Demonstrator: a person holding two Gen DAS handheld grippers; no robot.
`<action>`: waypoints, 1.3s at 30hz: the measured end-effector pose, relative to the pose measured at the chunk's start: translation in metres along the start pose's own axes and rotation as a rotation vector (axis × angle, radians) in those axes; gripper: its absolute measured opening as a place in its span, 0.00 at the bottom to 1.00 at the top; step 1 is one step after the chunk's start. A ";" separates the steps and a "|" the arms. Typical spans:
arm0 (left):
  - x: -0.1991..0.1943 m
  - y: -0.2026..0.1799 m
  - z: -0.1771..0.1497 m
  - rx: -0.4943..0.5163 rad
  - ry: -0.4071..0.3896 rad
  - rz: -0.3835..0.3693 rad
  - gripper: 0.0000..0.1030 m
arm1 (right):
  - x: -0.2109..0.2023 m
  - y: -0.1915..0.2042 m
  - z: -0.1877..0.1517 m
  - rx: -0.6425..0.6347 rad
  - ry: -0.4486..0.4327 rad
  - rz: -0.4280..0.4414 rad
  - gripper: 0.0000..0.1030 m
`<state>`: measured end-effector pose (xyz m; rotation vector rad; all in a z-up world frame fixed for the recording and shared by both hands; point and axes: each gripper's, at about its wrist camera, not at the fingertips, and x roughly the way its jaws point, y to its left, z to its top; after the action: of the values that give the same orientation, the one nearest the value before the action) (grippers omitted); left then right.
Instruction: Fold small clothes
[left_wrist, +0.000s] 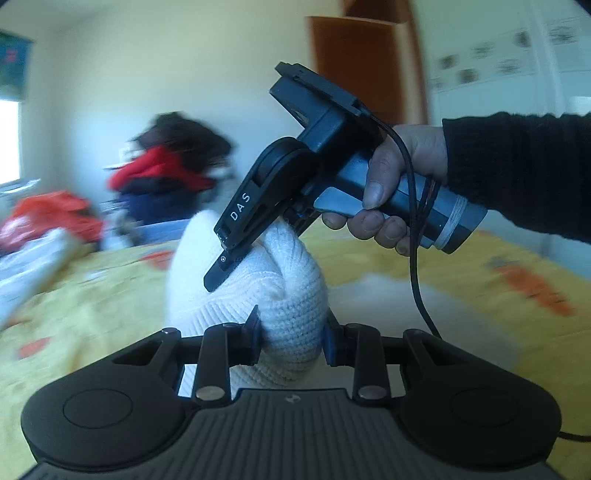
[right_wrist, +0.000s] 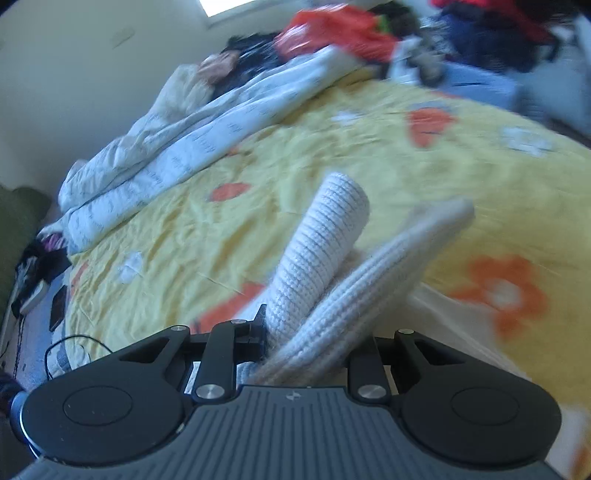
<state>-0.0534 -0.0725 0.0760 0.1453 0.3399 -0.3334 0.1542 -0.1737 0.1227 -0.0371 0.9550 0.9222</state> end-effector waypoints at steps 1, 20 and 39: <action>0.005 -0.011 0.002 0.004 0.003 -0.039 0.29 | -0.015 -0.012 -0.011 0.023 -0.009 -0.018 0.24; 0.056 -0.111 -0.036 0.203 0.139 -0.214 0.29 | -0.077 -0.132 -0.149 0.487 -0.230 -0.094 0.61; 0.072 -0.143 -0.037 0.245 0.151 -0.265 0.30 | -0.081 -0.153 -0.154 0.423 -0.190 -0.221 0.26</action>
<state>-0.0503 -0.2205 0.0047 0.3685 0.4689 -0.6283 0.1349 -0.3867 0.0327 0.2941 0.9301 0.4983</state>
